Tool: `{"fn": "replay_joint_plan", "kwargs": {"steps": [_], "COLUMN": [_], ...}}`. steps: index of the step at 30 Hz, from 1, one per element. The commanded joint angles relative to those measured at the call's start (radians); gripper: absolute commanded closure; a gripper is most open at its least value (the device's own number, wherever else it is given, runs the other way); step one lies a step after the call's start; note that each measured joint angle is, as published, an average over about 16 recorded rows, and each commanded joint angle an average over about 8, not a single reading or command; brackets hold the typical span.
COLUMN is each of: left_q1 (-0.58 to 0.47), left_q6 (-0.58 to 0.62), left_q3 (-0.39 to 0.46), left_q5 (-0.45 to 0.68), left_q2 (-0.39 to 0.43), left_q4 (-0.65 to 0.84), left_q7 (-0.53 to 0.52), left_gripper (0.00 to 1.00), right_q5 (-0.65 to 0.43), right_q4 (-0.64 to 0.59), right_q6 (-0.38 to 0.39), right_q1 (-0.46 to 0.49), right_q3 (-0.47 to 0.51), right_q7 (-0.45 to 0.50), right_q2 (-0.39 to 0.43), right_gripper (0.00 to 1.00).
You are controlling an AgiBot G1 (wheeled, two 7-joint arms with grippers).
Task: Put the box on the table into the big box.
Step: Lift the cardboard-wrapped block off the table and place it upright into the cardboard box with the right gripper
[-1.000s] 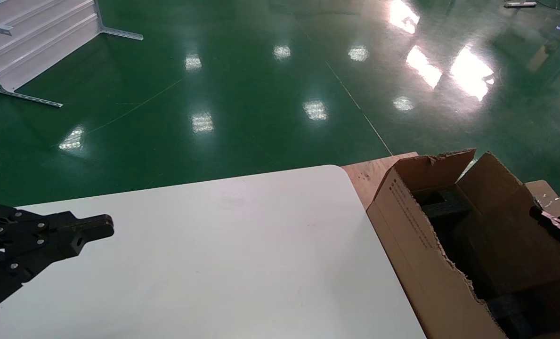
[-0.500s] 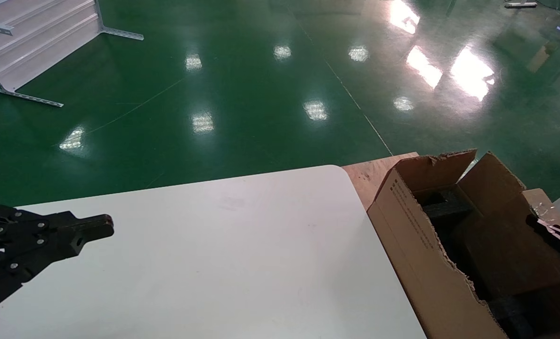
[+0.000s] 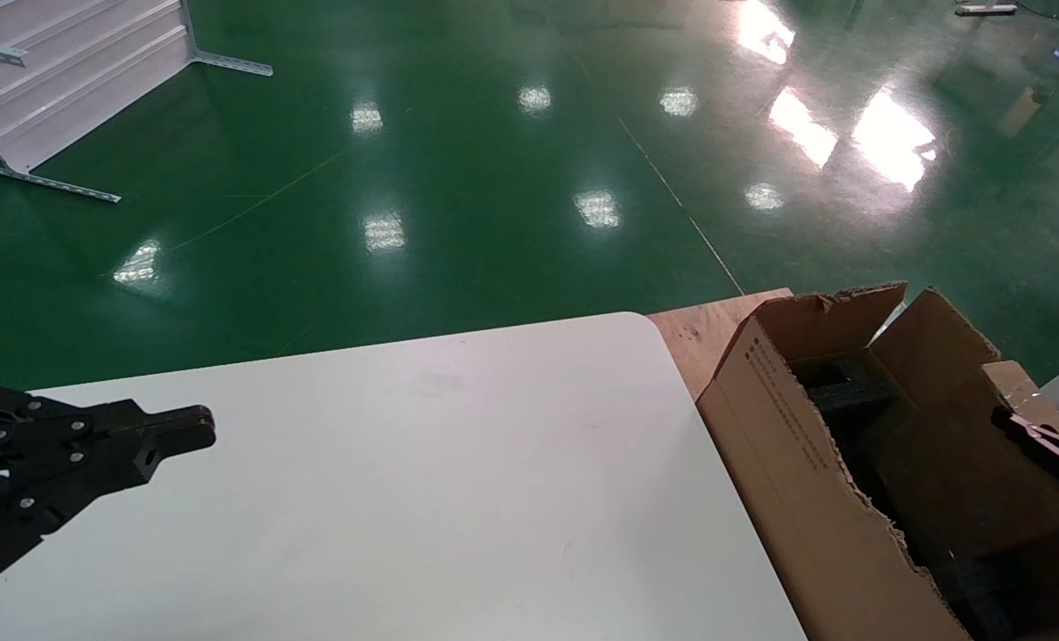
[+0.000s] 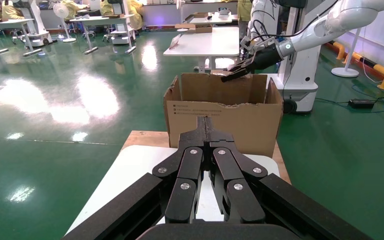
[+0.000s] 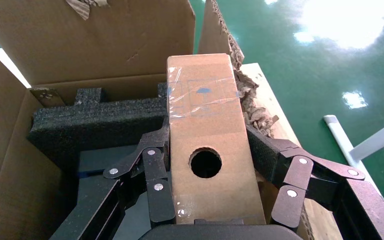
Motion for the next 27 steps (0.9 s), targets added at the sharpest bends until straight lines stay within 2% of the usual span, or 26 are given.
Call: {"fn": "replay_joint_plan", "kwargs": {"steps": [1,5,6,7,8,27], "left_q1": [0.000,0.000,0.000,0.000,0.000,0.000], "left_q6": [0.000,0.000,0.000,0.000,0.000,0.000], "left_q3": [0.000,0.000,0.000,0.000,0.000,0.000], "left_q5": [0.000,0.000,0.000,0.000,0.000,0.000], "left_q2": [0.000,0.000,0.000,0.000,0.000,0.000], "left_q4": [0.000,0.000,0.000,0.000,0.000,0.000], "left_q7": [0.000,0.000,0.000,0.000,0.000,0.000], "left_gripper": [0.57,0.07,0.00,0.00,0.00,0.00], "right_q5": [0.001,-0.002,-0.002,-0.003,-0.004,-0.004], "right_q4": [0.019,0.053,0.061,0.068,0.073,0.073], "right_q6": [0.014,0.020,0.022,0.024,0.026,0.023], "right_q1": [-0.007,-0.015,-0.017,-0.018,-0.019,-0.018], "right_q3": [0.002,0.003,0.003,0.003,0.003,0.003], "right_q7": [0.009,0.023,0.025,0.027,0.028,0.029], "right_q2": [-0.003,-0.008,-0.009,-0.009,-0.009,-0.010], "right_gripper": [0.80,0.30,0.17,0.06,0.00,0.00]}}
